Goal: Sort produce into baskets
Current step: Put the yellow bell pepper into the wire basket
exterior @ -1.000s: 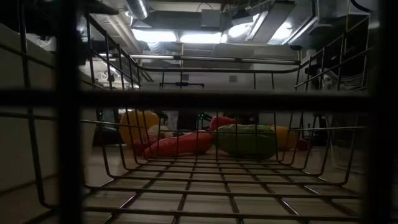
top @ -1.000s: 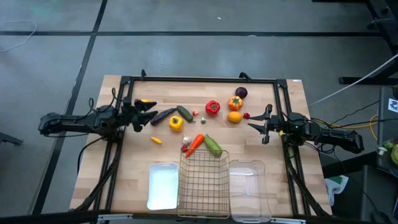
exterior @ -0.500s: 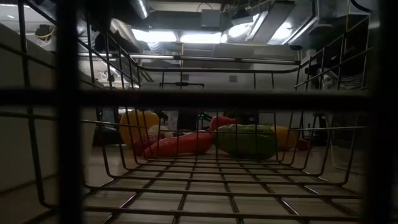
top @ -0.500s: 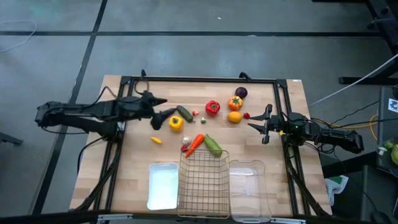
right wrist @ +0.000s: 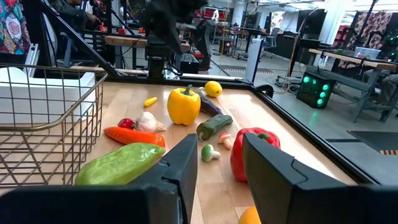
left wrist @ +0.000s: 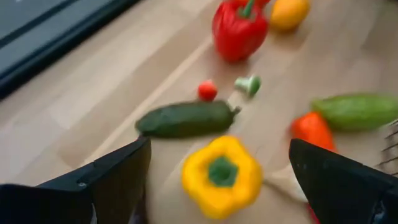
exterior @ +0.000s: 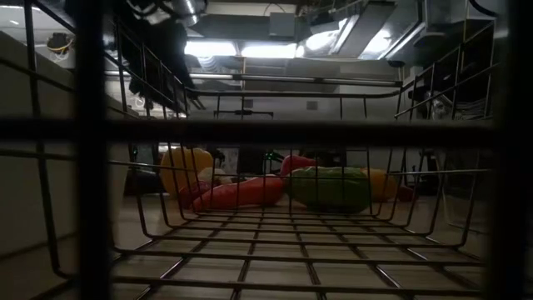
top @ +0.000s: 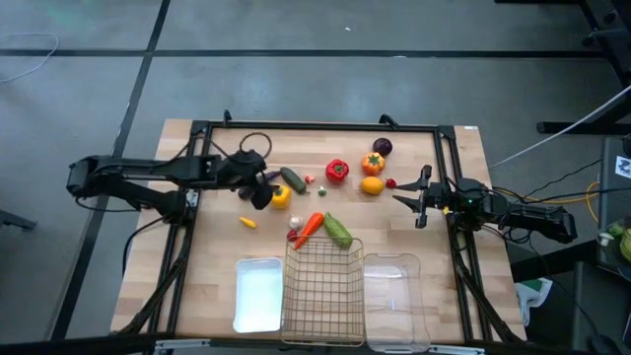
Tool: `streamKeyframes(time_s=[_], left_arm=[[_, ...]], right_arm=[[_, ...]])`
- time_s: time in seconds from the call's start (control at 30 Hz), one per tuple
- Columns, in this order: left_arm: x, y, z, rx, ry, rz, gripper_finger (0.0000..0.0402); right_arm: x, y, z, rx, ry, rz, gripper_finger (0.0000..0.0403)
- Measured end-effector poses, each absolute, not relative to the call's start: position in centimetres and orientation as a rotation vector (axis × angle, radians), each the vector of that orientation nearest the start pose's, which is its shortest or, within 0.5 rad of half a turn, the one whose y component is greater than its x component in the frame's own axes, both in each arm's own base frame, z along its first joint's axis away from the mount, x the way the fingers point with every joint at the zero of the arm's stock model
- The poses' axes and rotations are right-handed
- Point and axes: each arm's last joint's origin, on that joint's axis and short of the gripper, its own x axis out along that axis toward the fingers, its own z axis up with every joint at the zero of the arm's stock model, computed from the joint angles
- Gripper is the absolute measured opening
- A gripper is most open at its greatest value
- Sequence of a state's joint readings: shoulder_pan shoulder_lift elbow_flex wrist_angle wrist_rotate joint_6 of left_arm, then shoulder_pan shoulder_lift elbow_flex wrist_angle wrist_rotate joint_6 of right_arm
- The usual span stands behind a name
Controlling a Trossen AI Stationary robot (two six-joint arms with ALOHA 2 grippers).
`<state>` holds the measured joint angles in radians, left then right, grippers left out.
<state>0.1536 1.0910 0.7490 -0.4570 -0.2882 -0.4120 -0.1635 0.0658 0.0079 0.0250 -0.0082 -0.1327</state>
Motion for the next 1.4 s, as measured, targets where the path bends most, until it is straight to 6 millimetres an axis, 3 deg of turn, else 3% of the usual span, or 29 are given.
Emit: streamKeyframes(time_s=[0.53,1.4], left_arm=[[23.5,4.5,20.2,-0.305,0.916,0.548,0.0379],[23.8,4.6,19.5,-0.313,0.918,0.555,0.0379]], right_arm=[[10.0,-1.6,16.3,-0.130,0.043,-0.153,0.0127],[10.0,-1.6,16.3,-0.130,0.043,-0.153,0.0127]])
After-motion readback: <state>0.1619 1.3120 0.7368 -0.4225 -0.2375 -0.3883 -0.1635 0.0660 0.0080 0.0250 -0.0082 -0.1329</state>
